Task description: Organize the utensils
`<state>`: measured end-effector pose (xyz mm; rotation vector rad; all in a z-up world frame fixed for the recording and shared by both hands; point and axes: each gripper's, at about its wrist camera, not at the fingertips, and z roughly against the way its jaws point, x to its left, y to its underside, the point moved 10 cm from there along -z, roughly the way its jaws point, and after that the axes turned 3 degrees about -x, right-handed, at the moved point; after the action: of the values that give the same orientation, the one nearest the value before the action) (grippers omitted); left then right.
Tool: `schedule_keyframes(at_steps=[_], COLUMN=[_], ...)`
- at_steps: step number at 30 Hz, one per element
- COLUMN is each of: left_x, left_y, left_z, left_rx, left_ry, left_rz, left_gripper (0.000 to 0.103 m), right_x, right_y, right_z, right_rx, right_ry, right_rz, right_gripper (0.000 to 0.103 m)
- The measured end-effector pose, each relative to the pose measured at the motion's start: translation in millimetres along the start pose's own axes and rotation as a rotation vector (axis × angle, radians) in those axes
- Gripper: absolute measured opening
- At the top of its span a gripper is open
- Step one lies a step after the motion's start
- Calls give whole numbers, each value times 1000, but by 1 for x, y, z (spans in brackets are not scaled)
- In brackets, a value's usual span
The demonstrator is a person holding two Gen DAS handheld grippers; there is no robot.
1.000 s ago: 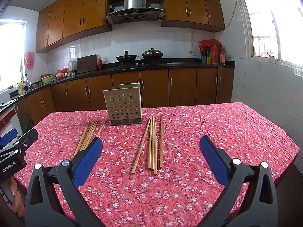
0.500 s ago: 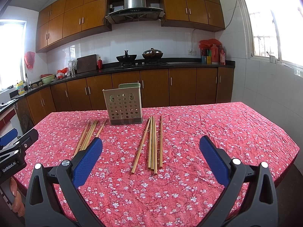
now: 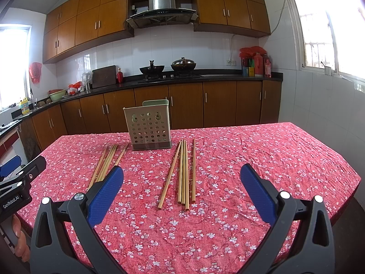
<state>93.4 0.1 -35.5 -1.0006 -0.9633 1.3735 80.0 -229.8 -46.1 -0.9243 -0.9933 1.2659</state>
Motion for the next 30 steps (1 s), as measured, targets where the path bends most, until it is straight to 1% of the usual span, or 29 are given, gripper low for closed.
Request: schedule_keyframes(at_steps=[11, 13, 15, 16, 17, 18, 19, 20, 22, 24, 25, 26, 27, 28, 29, 30], left_x=[0, -1, 0, 3, 6, 7, 13, 26, 40, 54, 58, 63, 67, 71, 75, 78], left_y=[1, 0, 1, 4, 16, 20, 26, 35, 43, 55, 59, 66, 69, 72, 75, 76], left_z=[-1, -2, -5, -11, -26, -32, -42, -49, -67, -81, -85, -92, -96, -100, -105, -108], left_rx=[6, 17, 47, 77, 105, 139, 190, 228, 305, 395, 422, 465, 486, 506, 528, 539], left_ry=[-1, -1, -3, -16, -26, -38, -59, -77, -111, -128, -125, -121, -120, -120, -121, -123], left_rz=[3, 11, 30, 39, 46, 53, 66, 76, 98, 135, 148, 168, 177, 182, 180, 176], left_gripper=[99, 99, 99, 99, 99, 99, 99, 99, 99, 99, 99, 99, 99, 99, 99, 99], right_x=[-5, -2, -7, -9, -8, -13, -18, -22, -29, -35, -37, -40, -42, -43, -45, -45], right_y=[-3, 0, 1, 7, 7, 15, 22, 29, 35, 41, 41, 42, 44, 46, 48, 51], right_z=[2, -1, -9, -16, -18, -26, -38, -43, -59, -78, -83, -92, -103, -111, -120, -129], right_rx=[5, 11, 28, 53, 64, 92, 138, 162, 218, 280, 299, 323, 351, 371, 395, 416], right_ry=[4, 9, 14, 15, 18, 25, 41, 46, 64, 81, 83, 83, 78, 75, 69, 57], right_rz=[0, 1, -1, -6, -7, -9, -12, -15, -19, -21, -24, -33, -47, -57, -73, -88], right_gripper=[101, 101, 101, 101, 101, 101, 101, 101, 101, 94, 92, 86, 80, 77, 69, 65])
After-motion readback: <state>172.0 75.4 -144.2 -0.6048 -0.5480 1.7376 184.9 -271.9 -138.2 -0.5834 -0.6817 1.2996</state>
